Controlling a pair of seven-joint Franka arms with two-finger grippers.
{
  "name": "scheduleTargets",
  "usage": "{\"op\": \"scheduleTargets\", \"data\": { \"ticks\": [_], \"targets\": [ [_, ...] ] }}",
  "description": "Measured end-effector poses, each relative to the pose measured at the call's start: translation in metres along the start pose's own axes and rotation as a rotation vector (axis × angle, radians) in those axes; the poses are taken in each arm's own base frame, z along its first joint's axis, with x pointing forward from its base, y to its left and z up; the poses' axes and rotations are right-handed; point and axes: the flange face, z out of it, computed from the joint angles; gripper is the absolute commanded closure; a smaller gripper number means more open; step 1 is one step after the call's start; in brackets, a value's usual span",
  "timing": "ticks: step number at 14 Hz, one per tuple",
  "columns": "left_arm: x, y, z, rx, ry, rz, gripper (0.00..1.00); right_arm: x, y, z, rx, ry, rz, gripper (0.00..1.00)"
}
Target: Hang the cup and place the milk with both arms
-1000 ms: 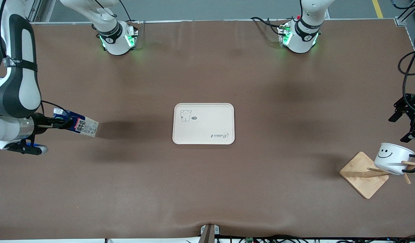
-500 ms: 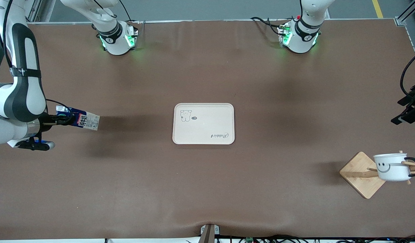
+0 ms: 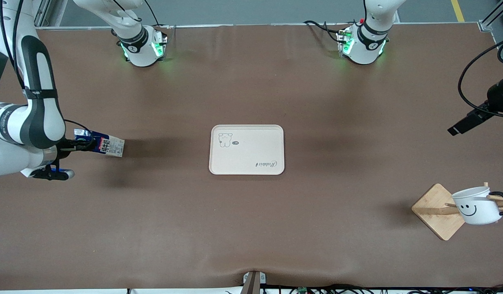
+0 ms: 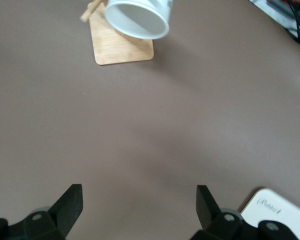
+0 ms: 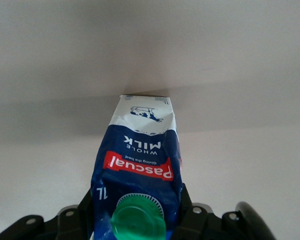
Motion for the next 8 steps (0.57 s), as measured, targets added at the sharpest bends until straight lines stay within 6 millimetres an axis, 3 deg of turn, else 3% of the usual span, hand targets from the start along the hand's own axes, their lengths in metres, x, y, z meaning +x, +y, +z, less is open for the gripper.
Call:
{"op": "scheduleTargets", "data": {
  "ticks": [1,2,3,4,8],
  "targets": [
    [-0.003,0.002,-0.005,0.006,-0.004,0.049,0.00,-0.001,0.000,0.000,0.000,0.003,-0.005,0.96],
    [-0.005,0.004,-0.009,0.010,-0.011,0.096,0.00,-0.001,0.001,0.000,0.001,0.004,-0.008,0.72],
    [-0.007,0.004,-0.011,0.014,-0.018,0.137,0.00,-0.002,0.001,0.000,0.001,0.006,-0.010,0.31],
    [-0.008,0.005,-0.013,0.015,-0.021,0.172,0.00,-0.002,0.001,0.000,0.001,0.007,-0.011,0.00],
    [-0.015,0.004,-0.044,0.020,-0.033,0.252,0.00,-0.001,0.001,0.000,-0.001,0.021,-0.019,0.00]
  ]
}}
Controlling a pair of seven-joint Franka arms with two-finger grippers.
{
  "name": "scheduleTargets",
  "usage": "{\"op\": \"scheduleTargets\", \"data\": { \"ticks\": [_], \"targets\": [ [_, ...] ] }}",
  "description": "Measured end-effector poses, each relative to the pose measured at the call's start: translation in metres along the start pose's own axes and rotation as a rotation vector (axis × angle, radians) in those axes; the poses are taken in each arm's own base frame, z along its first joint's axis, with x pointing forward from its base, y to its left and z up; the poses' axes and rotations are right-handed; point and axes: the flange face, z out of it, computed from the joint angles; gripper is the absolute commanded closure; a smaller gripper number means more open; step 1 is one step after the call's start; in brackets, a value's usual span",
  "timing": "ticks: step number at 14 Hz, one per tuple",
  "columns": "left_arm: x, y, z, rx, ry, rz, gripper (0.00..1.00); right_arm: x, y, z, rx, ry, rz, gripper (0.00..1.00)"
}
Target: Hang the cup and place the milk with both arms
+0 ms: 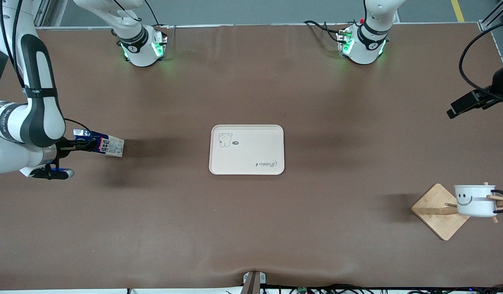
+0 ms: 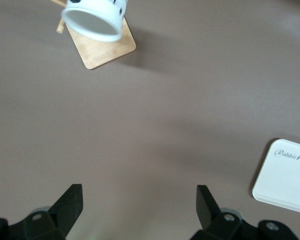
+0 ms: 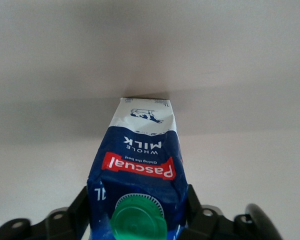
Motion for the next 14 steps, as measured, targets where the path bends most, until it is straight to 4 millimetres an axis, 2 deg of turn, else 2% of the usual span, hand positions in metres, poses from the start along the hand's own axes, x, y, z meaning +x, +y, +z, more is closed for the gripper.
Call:
{"op": "scheduleTargets", "data": {
  "ticks": [3,7,11,14],
  "targets": [
    [-0.007,0.010,-0.019,0.023,0.014,0.098,0.00,0.001,0.002,-0.003,-0.001,0.013,-0.021,0.00],
    [-0.017,0.036,-0.019,0.103,0.021,0.196,0.00,0.001,0.006,-0.016,-0.002,0.045,-0.024,0.00],
    [-0.025,0.030,-0.026,0.097,0.001,0.207,0.00,0.002,0.005,-0.032,-0.007,0.078,-0.026,0.00],
    [-0.045,0.030,-0.032,0.083,-0.007,0.217,0.00,0.003,0.004,-0.038,-0.009,0.093,-0.028,0.00]
  ]
}}
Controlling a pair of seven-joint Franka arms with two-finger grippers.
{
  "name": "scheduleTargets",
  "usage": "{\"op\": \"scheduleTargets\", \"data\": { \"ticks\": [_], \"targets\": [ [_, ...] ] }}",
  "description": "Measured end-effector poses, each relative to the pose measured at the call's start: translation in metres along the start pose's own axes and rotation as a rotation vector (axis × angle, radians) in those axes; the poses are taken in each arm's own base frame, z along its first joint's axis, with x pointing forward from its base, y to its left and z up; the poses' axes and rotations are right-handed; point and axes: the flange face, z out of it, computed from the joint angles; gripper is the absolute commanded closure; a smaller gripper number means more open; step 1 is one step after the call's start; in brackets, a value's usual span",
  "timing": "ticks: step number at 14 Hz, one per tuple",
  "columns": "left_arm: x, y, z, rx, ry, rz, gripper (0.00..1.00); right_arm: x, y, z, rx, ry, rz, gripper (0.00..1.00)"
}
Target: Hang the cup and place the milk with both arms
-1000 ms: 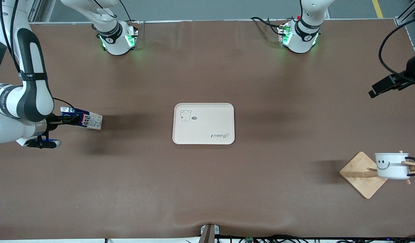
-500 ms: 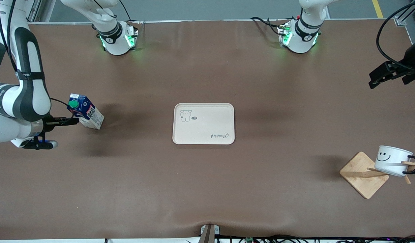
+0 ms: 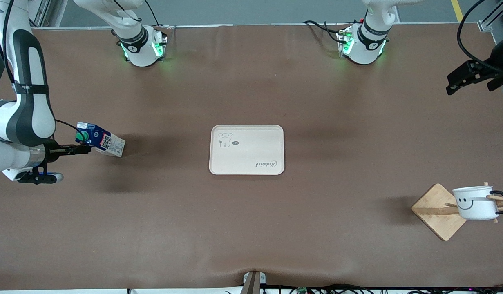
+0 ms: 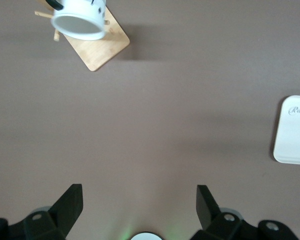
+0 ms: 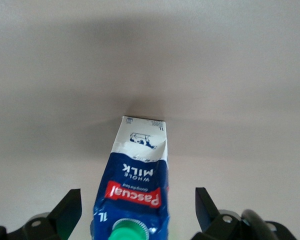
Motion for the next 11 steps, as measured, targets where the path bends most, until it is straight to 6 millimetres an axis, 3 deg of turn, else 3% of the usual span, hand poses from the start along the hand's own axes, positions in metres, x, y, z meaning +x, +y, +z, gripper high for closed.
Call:
{"op": "scheduleTargets", "data": {
  "ticks": [4,8,11],
  "targets": [
    [-0.023,0.009,-0.001,0.001,-0.004,0.022,0.00,0.007,-0.007,-0.055,-0.013,0.125,-0.014,0.00],
    [-0.021,0.007,0.002,-0.013,0.013,0.012,0.00,0.008,-0.036,-0.114,-0.032,0.247,-0.060,0.00],
    [-0.017,0.008,0.003,-0.024,0.029,0.010,0.00,-0.002,-0.052,-0.152,-0.033,0.299,-0.084,0.00]
  ]
}}
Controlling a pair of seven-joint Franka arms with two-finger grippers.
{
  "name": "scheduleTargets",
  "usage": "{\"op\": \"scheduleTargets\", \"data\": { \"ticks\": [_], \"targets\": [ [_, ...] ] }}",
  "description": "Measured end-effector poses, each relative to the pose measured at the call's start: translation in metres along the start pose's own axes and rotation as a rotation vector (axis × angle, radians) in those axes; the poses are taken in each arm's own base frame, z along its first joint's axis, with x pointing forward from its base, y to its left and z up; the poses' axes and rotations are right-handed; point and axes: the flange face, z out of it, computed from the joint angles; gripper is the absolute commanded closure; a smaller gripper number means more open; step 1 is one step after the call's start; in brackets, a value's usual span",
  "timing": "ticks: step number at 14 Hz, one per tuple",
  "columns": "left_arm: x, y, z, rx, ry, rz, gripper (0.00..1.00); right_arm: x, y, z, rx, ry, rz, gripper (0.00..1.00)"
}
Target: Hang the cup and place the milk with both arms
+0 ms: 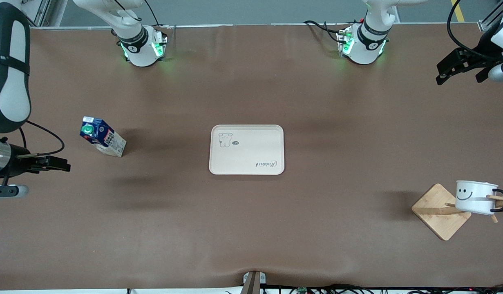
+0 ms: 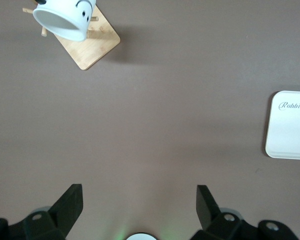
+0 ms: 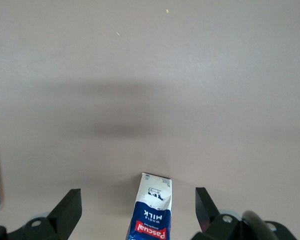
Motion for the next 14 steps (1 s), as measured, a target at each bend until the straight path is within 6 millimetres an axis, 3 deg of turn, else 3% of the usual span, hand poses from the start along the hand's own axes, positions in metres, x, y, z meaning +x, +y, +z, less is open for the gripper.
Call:
{"op": "scheduleTargets", "data": {
  "ticks": [2,6,8,11,14],
  "targets": [
    [0.002,0.000,0.004,-0.001,0.005,0.000,0.00,-0.012,-0.007,-0.030,0.019,0.009,-0.006,0.00],
    [0.006,0.001,0.014,-0.001,0.007,0.001,0.00,-0.066,-0.013,-0.092,0.053,-0.011,-0.011,0.00],
    [0.006,0.000,0.015,-0.001,0.004,0.001,0.00,-0.093,-0.010,-0.100,0.064,-0.017,-0.003,0.00],
    [0.008,0.000,0.018,-0.001,-0.001,0.001,0.00,-0.130,-0.010,-0.092,0.084,-0.053,-0.002,0.00],
    [0.009,0.000,0.019,-0.001,-0.004,0.001,0.00,-0.147,-0.009,-0.098,0.040,-0.038,-0.011,0.00]
  ]
}}
